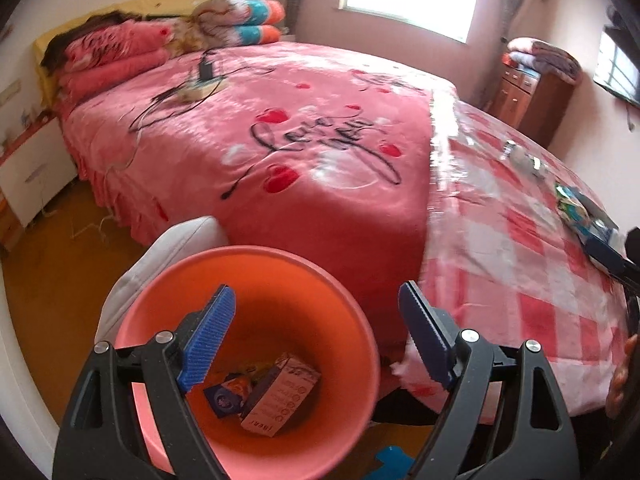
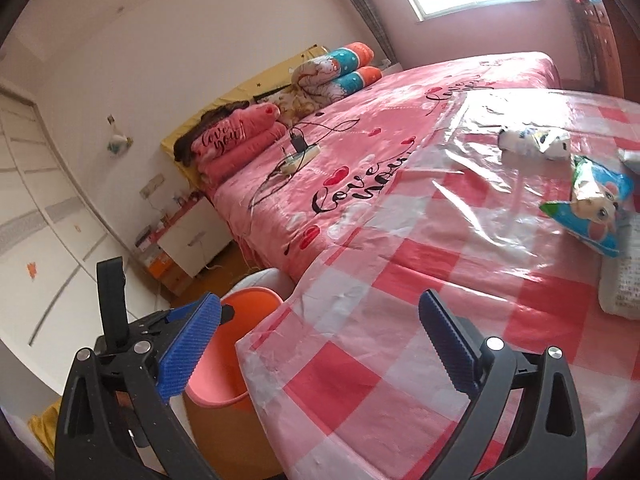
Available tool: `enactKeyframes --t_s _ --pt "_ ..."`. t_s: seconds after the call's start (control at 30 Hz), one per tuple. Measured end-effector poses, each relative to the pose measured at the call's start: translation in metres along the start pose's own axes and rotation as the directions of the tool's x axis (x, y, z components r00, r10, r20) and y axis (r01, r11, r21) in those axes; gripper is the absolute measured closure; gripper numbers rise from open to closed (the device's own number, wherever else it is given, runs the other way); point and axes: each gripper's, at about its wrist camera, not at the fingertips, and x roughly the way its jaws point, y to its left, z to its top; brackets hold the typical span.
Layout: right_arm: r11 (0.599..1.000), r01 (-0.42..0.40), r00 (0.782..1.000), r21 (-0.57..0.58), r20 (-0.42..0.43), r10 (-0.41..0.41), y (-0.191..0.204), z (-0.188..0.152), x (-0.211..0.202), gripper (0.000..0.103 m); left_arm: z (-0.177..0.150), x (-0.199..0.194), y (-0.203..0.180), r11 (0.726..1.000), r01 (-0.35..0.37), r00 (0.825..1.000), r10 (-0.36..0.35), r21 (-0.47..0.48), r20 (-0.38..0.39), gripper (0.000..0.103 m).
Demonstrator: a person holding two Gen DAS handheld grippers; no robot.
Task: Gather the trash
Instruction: 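Move both open grippers from the bucket back to the trash pile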
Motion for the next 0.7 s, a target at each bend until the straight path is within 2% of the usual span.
enactKeyframes --t_s 0.2,0.37,0.7 --pt "1.0 0.004 1.0 0.028 0.02 -0.004 -0.015 -0.001 -0.013 0.005 0.005 -0.006 -0.028 0.998 0.01 1.0 -0.011 0.068 0.02 0.018" --pt "0.999 0.007 0.999 0.048 0.032 -0.008 -0.029 -0.002 -0.026 0.005 0.008 -0.009 -0.047 0.996 0.023 0.999 -0.025 0.089 0.027 0.018" --pt "0.997 0.052 0.996 0.051 0.074 -0.055 -0.048 0.001 -0.052 0.005 0.013 -0.012 -0.092 0.986 0.095 0.995 -0.097 0.138 0.012 0.018"
